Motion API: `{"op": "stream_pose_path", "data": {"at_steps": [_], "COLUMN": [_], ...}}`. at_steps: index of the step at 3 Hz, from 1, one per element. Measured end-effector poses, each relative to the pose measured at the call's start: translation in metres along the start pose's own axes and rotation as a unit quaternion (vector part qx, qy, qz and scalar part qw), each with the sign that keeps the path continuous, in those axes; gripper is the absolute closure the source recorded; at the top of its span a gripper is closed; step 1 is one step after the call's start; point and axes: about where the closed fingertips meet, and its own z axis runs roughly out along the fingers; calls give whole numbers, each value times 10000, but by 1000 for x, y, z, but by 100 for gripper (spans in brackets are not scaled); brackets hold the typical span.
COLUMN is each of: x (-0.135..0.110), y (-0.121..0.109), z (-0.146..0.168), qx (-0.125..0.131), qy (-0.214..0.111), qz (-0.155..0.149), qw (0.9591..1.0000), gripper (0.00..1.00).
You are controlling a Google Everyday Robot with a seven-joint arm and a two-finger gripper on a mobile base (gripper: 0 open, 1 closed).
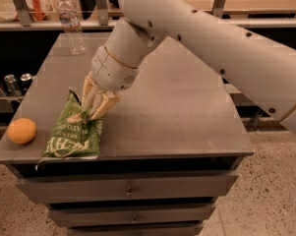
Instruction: Move green jalapeno chip bag near orange
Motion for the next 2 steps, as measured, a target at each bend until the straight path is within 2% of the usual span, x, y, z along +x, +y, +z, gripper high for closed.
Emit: {"op": "stream_pose_path", "data": {"at_steps": [1,2], "x": [3,6], "y": [-1,-2], "z": [4,1], "qx": [-18,32], "qy": [-46,-4], "qz": [32,107], "qw": [10000,9999], "gripper": [12,0]}}
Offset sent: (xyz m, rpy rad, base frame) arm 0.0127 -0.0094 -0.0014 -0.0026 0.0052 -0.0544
